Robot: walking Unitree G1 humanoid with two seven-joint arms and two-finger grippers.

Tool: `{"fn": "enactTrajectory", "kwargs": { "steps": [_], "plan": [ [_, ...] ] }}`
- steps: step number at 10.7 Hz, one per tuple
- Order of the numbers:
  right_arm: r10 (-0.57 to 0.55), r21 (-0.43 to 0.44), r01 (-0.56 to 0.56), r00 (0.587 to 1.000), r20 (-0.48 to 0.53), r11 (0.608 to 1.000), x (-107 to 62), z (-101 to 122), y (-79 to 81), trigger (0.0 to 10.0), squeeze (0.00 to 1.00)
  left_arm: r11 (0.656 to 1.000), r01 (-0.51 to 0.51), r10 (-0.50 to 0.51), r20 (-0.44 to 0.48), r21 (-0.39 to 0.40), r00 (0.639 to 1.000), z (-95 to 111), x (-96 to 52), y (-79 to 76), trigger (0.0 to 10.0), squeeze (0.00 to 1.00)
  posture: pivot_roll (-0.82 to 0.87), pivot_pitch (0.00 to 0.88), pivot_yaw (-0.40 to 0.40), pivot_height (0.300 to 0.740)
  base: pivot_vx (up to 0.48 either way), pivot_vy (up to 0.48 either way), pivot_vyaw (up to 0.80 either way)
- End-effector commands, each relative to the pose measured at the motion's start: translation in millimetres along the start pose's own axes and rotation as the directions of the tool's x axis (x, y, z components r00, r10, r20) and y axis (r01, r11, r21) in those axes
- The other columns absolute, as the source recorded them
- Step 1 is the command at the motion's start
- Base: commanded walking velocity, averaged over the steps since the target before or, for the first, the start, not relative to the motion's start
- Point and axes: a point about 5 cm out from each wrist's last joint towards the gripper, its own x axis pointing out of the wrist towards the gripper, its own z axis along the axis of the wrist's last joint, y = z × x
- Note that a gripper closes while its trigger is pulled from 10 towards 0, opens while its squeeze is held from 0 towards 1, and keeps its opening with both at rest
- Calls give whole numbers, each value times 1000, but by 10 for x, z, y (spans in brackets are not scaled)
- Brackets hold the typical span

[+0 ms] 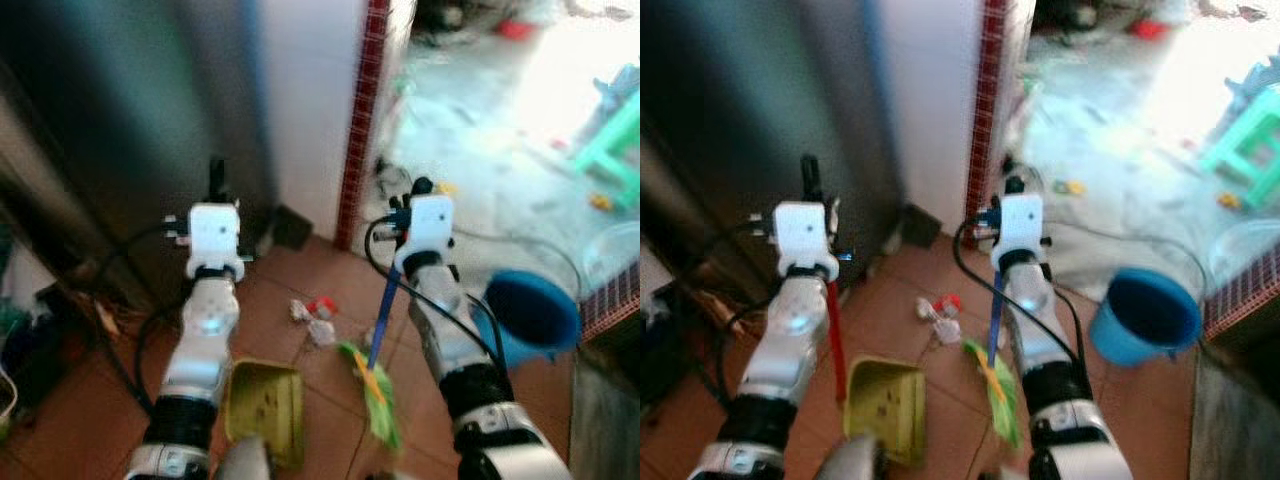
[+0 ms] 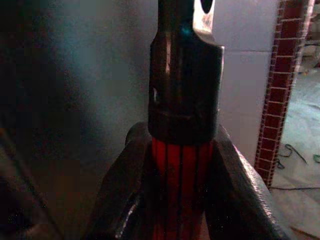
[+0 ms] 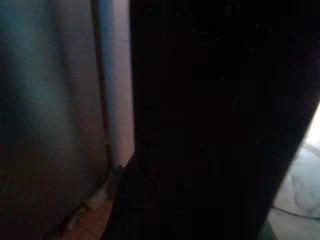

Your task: Sweep floor

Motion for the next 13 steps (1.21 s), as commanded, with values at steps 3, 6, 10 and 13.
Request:
{"fn": "enactTrajectory", "kwargs": {
  "steps": [3, 6, 10, 13],
  "plan": [
    [-20, -26, 21, 999, 41, 999, 53, 102, -88, 10000, 0, 999, 24, -22, 70, -31, 997, 190, 24, -27, 10000, 0, 31, 35, -40, 740, 0, 0, 0],
    [-29, -40, 31, 998, 63, 999, 69, 160, -104, 10000, 0, 999, 25, -21, 80, -42, 997, 218, 19, -21, 10000, 0, 27, 45, -44, 740, 200, 0, 0],
    [-14, -46, 25, 976, 217, 999, 156, 611, -97, 10000, 0, 998, 31, -26, 81, -53, 996, 237, 8, -25, 10000, 0, 12, 53, -48, 740, 320, 0, 0],
    [-8, -67, 28, 961, 275, 997, 196, 783, -109, 10000, 0, 998, 29, -24, 82, -50, 996, 242, -10, 8, 10000, 0, 14, 53, -50, 740, 331, 0, 0]
  ]
}}
